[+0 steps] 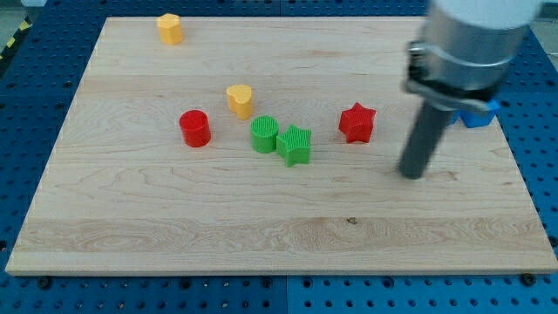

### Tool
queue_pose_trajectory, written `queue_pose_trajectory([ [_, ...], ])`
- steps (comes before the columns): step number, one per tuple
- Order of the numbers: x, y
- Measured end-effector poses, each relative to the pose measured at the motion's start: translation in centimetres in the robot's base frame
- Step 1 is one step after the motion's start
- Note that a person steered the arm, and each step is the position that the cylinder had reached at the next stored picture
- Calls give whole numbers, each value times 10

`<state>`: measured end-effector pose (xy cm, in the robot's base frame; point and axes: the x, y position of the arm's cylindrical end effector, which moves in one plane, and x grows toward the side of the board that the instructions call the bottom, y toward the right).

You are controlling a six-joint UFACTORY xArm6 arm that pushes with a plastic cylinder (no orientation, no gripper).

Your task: Separate the blue blocks

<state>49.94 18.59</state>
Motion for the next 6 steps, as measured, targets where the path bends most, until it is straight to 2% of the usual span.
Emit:
queue_pose_trajectory([
  [1,-40,40],
  [2,-94,54],
  [6,-135,41],
])
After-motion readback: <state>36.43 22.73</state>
